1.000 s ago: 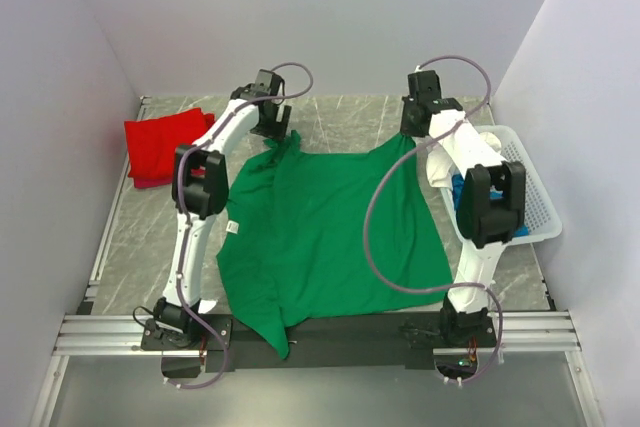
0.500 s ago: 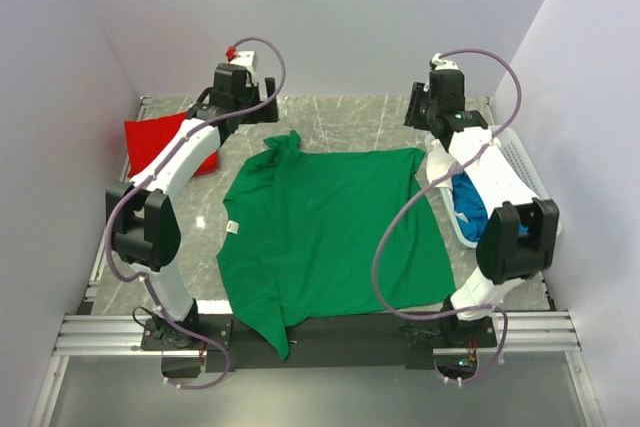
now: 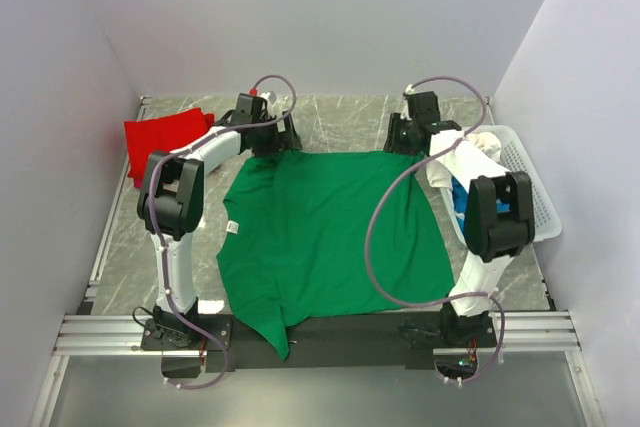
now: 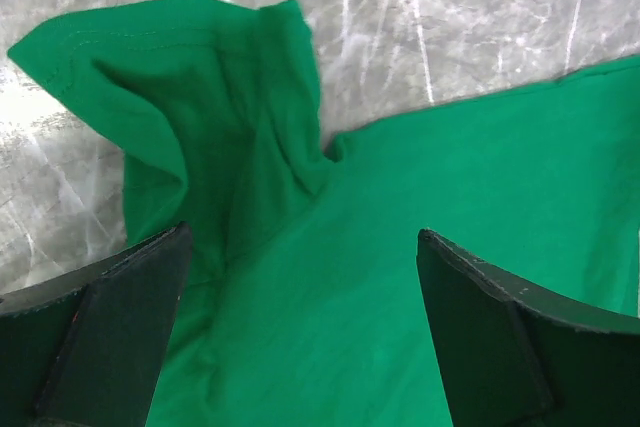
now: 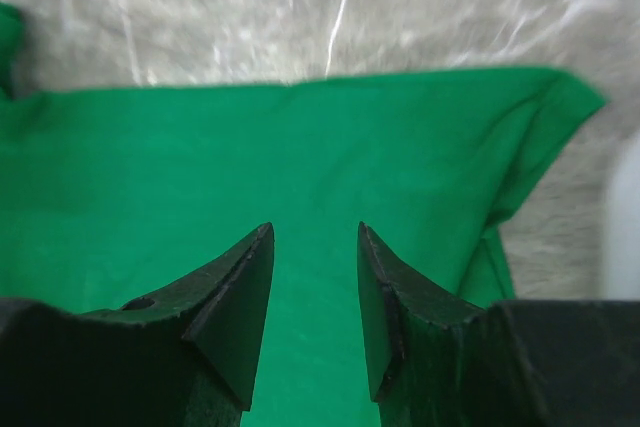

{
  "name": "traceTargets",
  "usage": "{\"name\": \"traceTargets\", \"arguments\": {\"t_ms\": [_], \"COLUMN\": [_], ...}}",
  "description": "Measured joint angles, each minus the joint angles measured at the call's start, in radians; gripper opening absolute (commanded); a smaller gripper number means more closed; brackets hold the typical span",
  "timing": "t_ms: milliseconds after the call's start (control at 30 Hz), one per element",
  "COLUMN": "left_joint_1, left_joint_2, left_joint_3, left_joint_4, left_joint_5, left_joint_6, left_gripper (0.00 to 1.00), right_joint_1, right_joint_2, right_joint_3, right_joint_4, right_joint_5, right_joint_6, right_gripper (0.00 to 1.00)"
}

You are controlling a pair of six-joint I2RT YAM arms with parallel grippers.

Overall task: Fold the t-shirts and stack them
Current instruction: Flatten the tshirt out

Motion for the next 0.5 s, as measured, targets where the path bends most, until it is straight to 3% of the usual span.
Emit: {"name": "traceTargets", "arguments": {"t_ms": [500], "left_joint_1": [0.078], "left_joint_2": [0.072], "left_joint_3": [0.021], "left_joint_4": [0.026], "left_joint_5": [-0.002], "left_joint_6": [-0.033], "left_gripper": [0.99], "right_joint_1": [0.035], "right_joint_2": [0.190], "right_joint_3": [0.103], "right_joint_4": [-0.049], "right_joint_5": [-0.031], "right_joint_6": [0.026], "right_gripper": [0.46]}}
